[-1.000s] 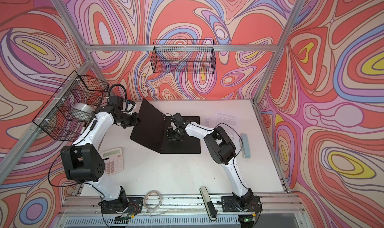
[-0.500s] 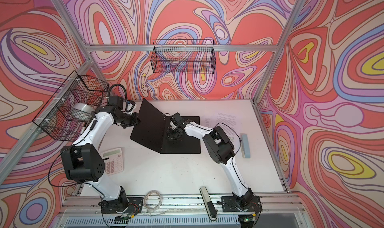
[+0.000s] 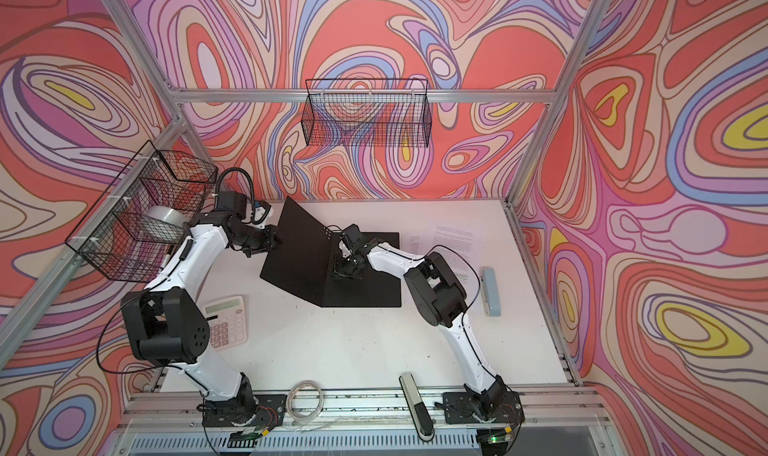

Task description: Put the files into the folder

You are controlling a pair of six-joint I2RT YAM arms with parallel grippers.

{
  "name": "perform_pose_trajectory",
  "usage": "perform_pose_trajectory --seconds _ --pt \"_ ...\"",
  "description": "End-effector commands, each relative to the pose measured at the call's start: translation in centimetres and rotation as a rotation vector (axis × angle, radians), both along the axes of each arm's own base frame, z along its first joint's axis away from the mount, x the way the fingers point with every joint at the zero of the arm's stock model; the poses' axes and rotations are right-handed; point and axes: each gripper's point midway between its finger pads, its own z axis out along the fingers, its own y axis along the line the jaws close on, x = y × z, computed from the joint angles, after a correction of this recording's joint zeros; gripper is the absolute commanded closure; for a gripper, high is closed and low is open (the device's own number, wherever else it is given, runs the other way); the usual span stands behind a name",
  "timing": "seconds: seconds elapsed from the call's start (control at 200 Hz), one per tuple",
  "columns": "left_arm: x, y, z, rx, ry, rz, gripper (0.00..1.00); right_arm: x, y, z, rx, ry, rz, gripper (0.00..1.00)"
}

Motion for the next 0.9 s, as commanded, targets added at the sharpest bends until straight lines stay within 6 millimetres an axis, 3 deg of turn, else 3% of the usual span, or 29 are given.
perform_pose_trajectory --seconds 0.0,0.366,0.891 --pt "-1.4 0.5 -0.3 0.025 0.048 -0.018 1.0 0.1 -0.8 -0.7 -0.042 -0.005 -0.013 0.81" --pt "-1.2 0.4 -0.4 0.019 0.053 -0.02 1.0 0.2 -1.5 1.8 -0.044 -0.057 -0.034 0.76" --pt "-1.4 0.4 -0.6 0.022 0.063 -0.024 1.0 0.5 -0.7 -0.5 -0.017 -0.015 -0.027 0.82"
